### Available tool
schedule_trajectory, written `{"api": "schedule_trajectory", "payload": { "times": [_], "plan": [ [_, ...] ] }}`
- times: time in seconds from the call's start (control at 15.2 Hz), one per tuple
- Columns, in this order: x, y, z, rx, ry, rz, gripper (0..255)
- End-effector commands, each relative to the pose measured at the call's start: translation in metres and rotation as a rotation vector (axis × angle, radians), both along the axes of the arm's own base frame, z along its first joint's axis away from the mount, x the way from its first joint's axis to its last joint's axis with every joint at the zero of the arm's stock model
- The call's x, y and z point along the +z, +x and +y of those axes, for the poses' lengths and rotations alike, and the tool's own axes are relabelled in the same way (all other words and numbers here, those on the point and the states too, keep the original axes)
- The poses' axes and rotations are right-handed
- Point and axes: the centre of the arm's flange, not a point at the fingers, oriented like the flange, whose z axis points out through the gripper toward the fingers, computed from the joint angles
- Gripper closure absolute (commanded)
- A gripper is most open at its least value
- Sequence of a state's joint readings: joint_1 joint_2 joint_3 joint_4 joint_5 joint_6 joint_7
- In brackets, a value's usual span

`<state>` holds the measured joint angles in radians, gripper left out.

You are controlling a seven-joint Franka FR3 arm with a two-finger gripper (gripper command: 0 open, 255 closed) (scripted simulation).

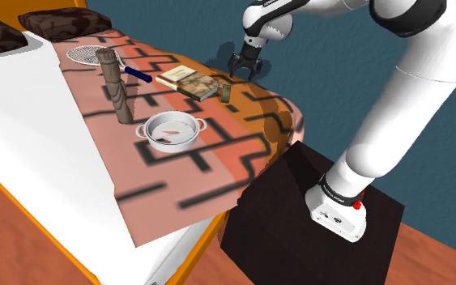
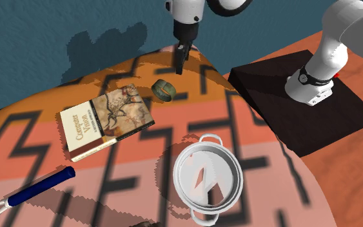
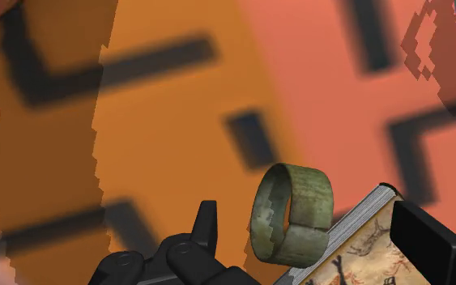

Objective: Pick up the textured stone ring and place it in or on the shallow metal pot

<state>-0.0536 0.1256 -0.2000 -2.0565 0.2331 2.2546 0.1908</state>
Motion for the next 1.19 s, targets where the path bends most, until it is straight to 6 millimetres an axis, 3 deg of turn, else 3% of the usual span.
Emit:
{"api": "schedule_trajectory", "payload": {
  "times": [0.0, 0.33, 0.79, 1.12],
  "plan": [
    [-0.016, 0.018, -0.011, -0.037, 0.018, -0.008, 0],
    [-0.050, 0.058, -0.037, -0.117, 0.056, -0.026, 0],
    [-0.086, 0.064, -0.030, -0.117, 0.056, -0.026, 0],
    [-0.089, 0.065, -0.030, -0.117, 0.056, -0.026, 0]
  ]
}}
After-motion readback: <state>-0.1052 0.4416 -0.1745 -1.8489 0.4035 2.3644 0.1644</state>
